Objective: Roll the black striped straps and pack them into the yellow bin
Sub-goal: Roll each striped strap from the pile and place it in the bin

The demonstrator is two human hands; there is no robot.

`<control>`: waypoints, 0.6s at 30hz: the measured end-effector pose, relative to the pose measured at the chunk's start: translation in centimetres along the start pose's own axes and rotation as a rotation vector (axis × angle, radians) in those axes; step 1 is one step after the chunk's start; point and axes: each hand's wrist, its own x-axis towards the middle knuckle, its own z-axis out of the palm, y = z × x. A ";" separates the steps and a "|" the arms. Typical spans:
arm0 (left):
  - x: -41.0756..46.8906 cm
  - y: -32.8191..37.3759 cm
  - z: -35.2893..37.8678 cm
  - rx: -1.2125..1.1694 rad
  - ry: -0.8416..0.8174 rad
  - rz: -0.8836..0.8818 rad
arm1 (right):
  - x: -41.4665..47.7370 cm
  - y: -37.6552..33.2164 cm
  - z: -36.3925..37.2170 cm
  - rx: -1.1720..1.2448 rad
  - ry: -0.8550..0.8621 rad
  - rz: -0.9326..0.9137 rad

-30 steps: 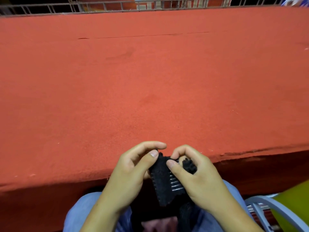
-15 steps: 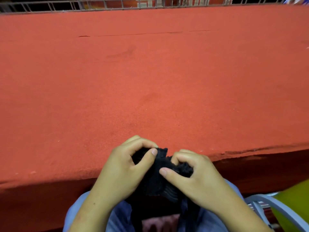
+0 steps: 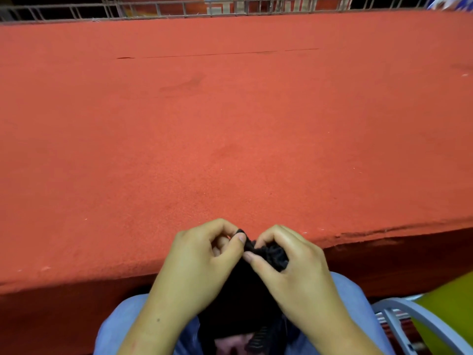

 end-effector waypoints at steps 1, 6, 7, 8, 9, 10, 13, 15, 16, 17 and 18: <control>-0.1 0.0 0.1 -0.010 -0.007 -0.008 | -0.1 0.0 0.1 0.009 0.013 -0.014; -0.1 -0.2 0.1 -0.030 -0.091 -0.019 | -0.3 0.2 0.3 0.021 0.068 -0.056; 0.0 -0.4 0.2 -0.028 -0.064 -0.013 | -0.4 0.2 0.4 0.016 0.074 -0.076; 0.2 -0.7 0.4 -0.016 -0.028 -0.011 | -0.5 0.2 0.6 0.015 0.080 -0.097; 0.3 -0.9 0.5 -0.001 0.005 -0.015 | -0.7 0.2 0.8 0.022 0.086 -0.115; 0.4 -1.1 0.6 0.004 0.028 -0.022 | -0.8 0.2 1.0 0.036 0.096 -0.130; 0.4 -1.4 0.9 -0.004 0.096 -0.043 | -1.4 0.2 1.3 0.078 0.121 -0.180; 0.5 -1.9 0.8 0.001 0.182 -0.052 | -1.9 0.2 1.3 0.092 0.113 -0.209; 0.6 -2.2 0.6 0.001 0.237 -0.059 | -2.2 0.3 1.3 0.108 0.102 -0.213; 0.8 -2.6 0.3 0.000 0.292 -0.063 | -2.5 0.4 1.4 0.136 0.085 -0.211; 1.1 -2.9 0.0 -0.009 0.343 -0.063 | -2.8 0.5 1.4 0.162 0.065 -0.205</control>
